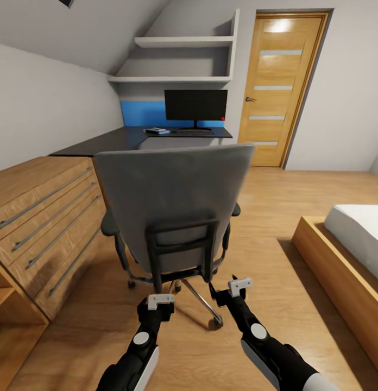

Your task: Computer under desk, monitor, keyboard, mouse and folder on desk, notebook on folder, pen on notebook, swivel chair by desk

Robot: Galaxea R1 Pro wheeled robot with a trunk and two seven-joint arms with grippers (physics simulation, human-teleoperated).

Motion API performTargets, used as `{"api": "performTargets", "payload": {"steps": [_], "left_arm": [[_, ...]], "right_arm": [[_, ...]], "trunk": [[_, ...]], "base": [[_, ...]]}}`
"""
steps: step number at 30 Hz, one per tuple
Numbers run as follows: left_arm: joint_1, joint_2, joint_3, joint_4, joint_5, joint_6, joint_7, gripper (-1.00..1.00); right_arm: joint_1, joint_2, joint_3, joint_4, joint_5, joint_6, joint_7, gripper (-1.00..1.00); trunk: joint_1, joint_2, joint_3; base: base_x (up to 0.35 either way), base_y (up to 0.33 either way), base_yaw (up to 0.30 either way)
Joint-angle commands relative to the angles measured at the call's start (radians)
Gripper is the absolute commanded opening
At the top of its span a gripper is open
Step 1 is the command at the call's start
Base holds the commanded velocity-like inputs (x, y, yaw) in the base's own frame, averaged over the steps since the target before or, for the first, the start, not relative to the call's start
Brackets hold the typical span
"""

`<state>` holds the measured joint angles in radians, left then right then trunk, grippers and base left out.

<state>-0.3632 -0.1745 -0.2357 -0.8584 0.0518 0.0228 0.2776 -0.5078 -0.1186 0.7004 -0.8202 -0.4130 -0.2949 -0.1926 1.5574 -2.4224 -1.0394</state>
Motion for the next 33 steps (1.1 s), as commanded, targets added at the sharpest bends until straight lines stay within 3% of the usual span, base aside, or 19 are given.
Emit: {"api": "performTargets", "payload": {"steps": [1, 17, 33], "left_arm": [[0.000, 0.000, -0.003, -0.001, 0.005, 0.002, 0.007, 1.00], [0.000, 0.000, -0.004, -0.009, 0.005, 0.000, 0.013, 1.00], [0.000, 0.000, -0.003, -0.046, 0.005, -0.003, 0.013, 1.00]], "right_arm": [[-0.002, 0.000, 0.008, 0.000, -0.006, -0.005, -0.007, 1.00], [-0.001, 0.001, 0.009, 0.011, -0.006, -0.004, -0.008, 1.00], [0.000, 0.005, 0.008, 0.013, -0.007, -0.004, -0.009, 1.00]], "trunk": [[0.000, 0.000, -0.001], [0.000, 0.000, -0.001], [0.000, 0.000, 0.002]], "base": [[0.305, 0.000, 0.000], [0.321, 0.005, 0.000], [0.330, 0.004, -0.085]]}}
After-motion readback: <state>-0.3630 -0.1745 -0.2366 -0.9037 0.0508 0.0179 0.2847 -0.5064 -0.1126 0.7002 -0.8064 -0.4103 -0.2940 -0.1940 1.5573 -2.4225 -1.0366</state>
